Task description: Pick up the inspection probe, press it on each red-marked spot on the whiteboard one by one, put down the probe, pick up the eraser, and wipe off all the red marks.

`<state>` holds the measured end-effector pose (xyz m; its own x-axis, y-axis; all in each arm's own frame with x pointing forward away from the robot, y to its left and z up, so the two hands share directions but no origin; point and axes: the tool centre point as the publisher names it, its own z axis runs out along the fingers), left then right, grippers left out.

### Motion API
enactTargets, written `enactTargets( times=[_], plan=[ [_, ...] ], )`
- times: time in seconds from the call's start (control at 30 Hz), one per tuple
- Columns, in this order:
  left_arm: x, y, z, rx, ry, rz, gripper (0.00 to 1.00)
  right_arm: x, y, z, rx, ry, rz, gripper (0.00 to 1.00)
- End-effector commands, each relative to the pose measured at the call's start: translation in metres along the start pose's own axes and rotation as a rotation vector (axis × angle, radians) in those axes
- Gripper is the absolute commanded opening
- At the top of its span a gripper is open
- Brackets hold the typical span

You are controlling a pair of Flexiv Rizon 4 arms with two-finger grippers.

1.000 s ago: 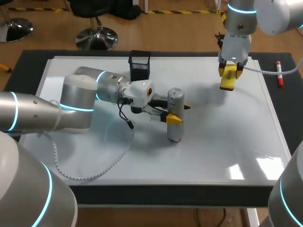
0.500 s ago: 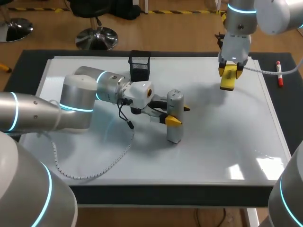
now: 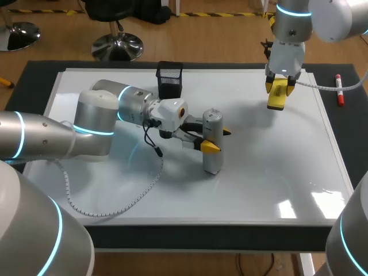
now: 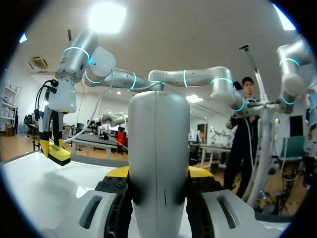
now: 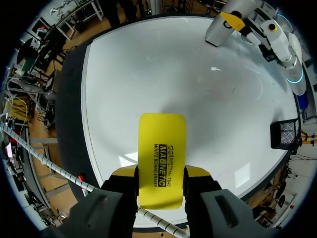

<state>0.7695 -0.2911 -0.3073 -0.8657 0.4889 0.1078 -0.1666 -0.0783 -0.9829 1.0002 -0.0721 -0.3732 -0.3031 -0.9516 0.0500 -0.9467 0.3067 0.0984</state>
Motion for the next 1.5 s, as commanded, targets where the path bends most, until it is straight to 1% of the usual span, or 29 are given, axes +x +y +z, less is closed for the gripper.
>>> enactTargets(
  times=[0.03, 0.5, 0.6, 0.87, 1.0, 1.2, 1.4, 1.5],
  plan=[
    [-0.002, 0.003, 0.0, 0.0, 0.006, 0.0, 0.0, 0.001, 0.0, -0.002, 0.002, 0.003, -0.002, 0.0],
    [-0.004, 0.001, 0.001, -0.006, 0.005, 0.006, 0.0, 0.001, 0.0, -0.002, 0.002, 0.003, -0.002, 0.0],
    [-0.004, -0.004, -0.001, -0.002, -0.004, 0.017, 0.0, 0.001, 0.0, -0.002, 0.002, 0.003, -0.002, 0.0],
    [-0.011, -0.027, -0.01, -0.018, -0.036, 0.055, 0.0, 0.001, 0.0, -0.002, 0.002, 0.003, -0.002, 0.0],
    [-0.018, -0.036, -0.02, -0.028, -0.067, 0.075, 0.0, 0.001, 0.0, -0.002, 0.002, 0.003, -0.002, 0.0],
    [-0.033, -0.053, -0.043, -0.055, -0.131, 0.114, 0.0, 0.001, 0.0, -0.002, 0.002, 0.003, -0.002, 0.0],
    [-0.046, -0.07, -0.071, -0.081, -0.213, 0.156, 0.0, 0.001, 0.0, -0.002, 0.002, 0.003, -0.002, 0.0],
    [-0.052, -0.079, -0.088, -0.096, -0.275, 0.182, 0.0, 0.001, 0.0, -0.002, 0.002, 0.003, -0.002, 0.0]
  ],
)
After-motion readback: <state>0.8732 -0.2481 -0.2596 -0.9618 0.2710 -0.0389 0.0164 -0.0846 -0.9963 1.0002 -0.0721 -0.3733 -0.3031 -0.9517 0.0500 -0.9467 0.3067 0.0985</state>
